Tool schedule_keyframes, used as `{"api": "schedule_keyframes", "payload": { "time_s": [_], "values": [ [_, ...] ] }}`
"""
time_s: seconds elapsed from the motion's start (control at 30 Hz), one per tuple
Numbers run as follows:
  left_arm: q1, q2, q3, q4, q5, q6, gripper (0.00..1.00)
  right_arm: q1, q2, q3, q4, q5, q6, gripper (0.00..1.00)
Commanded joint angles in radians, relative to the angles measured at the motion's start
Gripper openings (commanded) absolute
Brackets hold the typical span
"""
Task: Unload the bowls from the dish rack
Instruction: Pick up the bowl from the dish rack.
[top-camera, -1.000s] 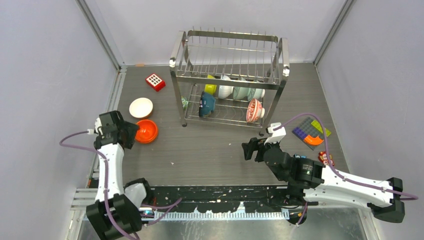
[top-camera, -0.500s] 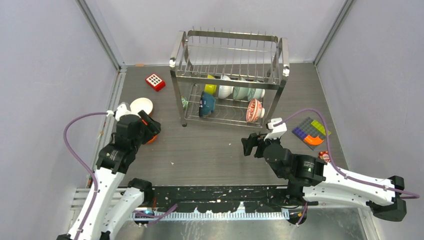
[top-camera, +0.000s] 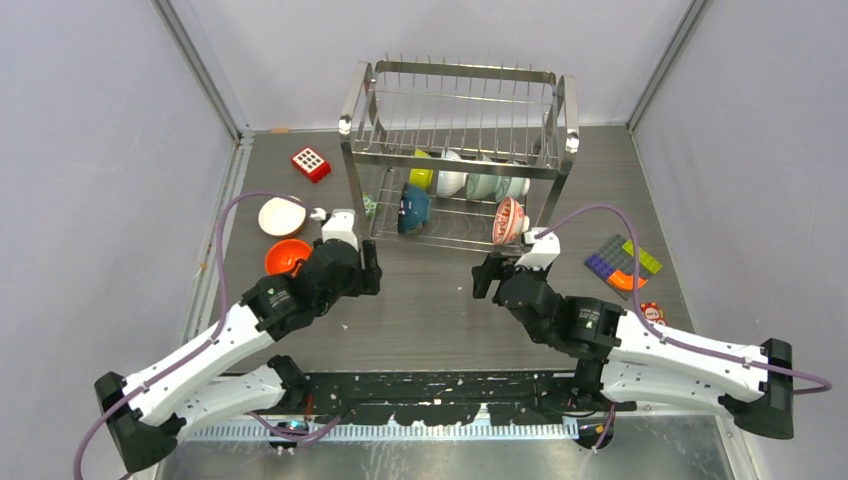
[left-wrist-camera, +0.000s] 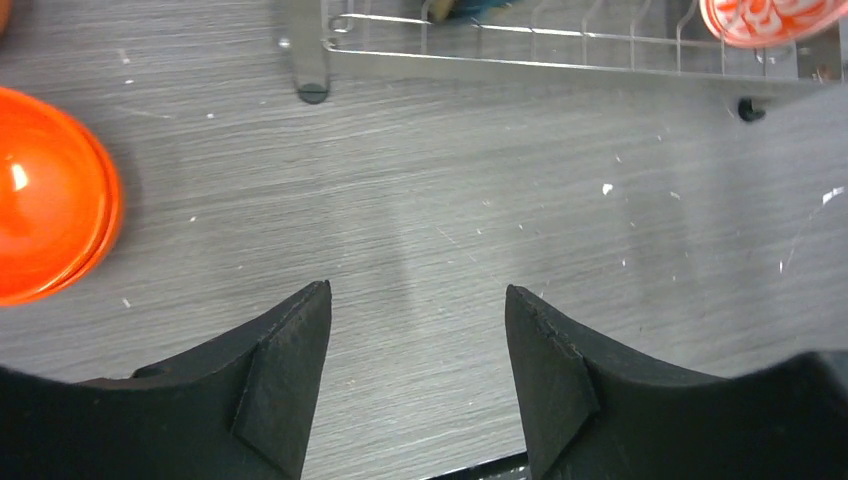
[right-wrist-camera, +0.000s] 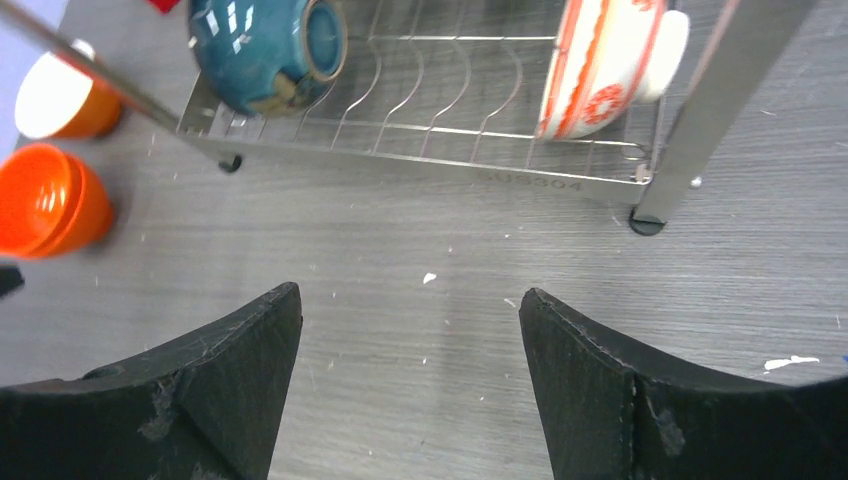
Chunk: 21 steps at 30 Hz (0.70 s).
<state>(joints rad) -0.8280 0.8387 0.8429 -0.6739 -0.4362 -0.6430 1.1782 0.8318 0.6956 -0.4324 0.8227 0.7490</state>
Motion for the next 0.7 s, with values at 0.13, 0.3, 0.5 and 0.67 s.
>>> {"api": "schedule_keyframes", "payload": {
  "time_s": [0.13, 0.3, 0.5, 0.67],
  "values": [
    [-0.034, 0.003, -0.021, 0.234, 0.039, 0.094, 0.98, -0.148, -0.039, 0.016, -0.016, 0.052, 0.153, 0.86],
    [-0.034, 0.014, -0.086, 0.349, 0.061, 0.037, 1.00, -0.149, -0.133, 0.005, -0.056, 0.170, 0.127, 0.87],
    [-0.034, 0.108, -0.136, 0.528, 0.102, -0.023, 1.00, -0.149, -0.169, 0.025, -0.154, 0.225, 0.112, 0.87],
    [-0.034, 0.254, -0.068, 0.608, 0.084, -0.007, 0.94, -0.149, -0.168, 0.016, -0.130, 0.187, 0.086, 0.86]
  ]
}}
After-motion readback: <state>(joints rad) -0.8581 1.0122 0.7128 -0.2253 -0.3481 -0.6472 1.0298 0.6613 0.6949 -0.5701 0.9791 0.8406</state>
